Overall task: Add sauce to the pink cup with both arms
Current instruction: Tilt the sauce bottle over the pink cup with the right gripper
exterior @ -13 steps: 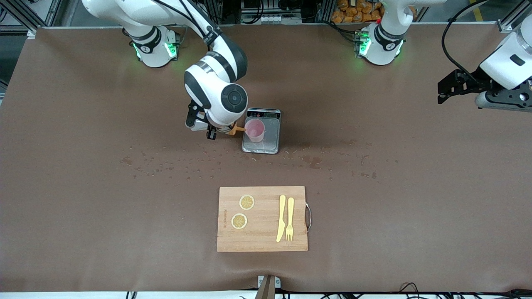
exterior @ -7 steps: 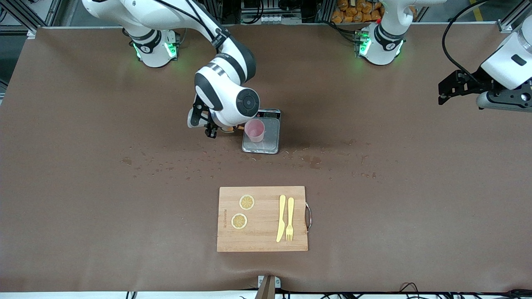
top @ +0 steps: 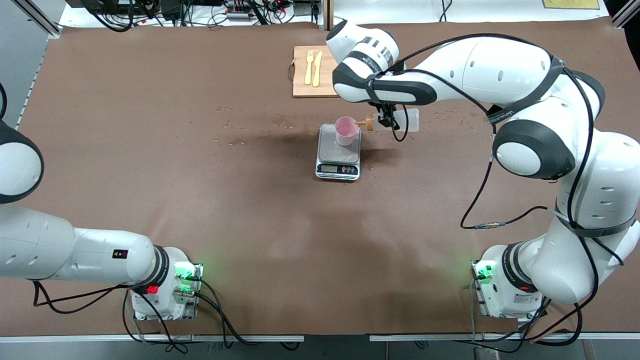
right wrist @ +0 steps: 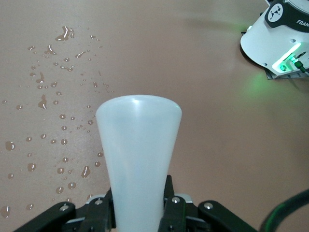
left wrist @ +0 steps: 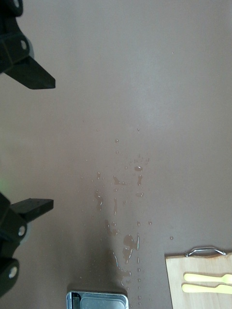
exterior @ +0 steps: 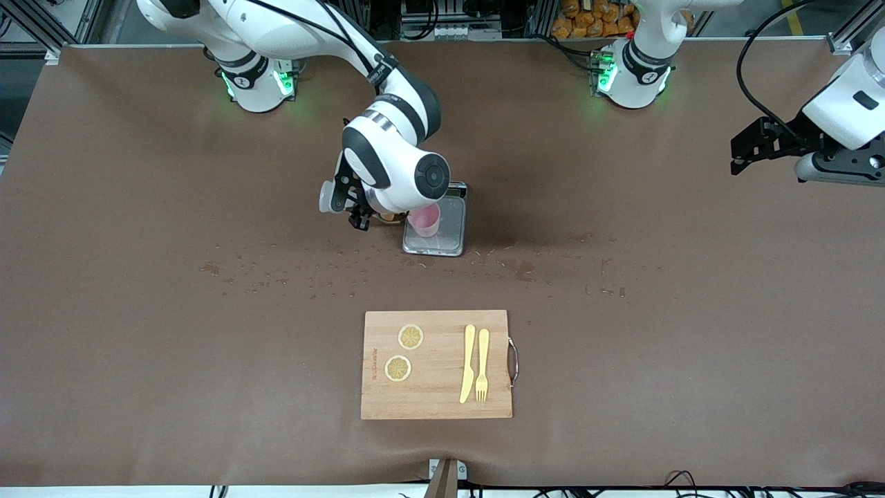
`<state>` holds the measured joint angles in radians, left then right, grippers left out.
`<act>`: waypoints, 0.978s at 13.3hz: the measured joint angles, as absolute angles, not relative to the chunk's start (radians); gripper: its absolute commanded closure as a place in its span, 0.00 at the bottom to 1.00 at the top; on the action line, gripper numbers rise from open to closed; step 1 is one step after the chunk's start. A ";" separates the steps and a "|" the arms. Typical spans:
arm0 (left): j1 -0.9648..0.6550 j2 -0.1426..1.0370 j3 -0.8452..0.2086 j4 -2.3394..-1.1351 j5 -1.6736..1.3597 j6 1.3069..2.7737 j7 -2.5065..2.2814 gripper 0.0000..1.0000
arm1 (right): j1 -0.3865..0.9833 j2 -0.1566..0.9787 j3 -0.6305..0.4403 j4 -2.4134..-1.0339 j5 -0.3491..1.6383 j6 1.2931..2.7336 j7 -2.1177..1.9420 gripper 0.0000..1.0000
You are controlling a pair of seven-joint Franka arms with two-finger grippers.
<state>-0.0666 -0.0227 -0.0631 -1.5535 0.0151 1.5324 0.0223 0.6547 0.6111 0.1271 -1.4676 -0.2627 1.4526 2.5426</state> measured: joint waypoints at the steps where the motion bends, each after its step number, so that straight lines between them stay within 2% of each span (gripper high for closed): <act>1: -0.063 -0.023 -0.063 -1.553 0.013 1.532 0.022 0.00 | 0.655 0.616 0.127 -1.462 -0.263 1.448 2.543 1.00; 13: -0.060 -0.023 -0.064 -1.554 0.011 1.532 0.022 0.00 | 0.654 0.631 0.122 -1.377 -0.236 1.404 2.490 1.00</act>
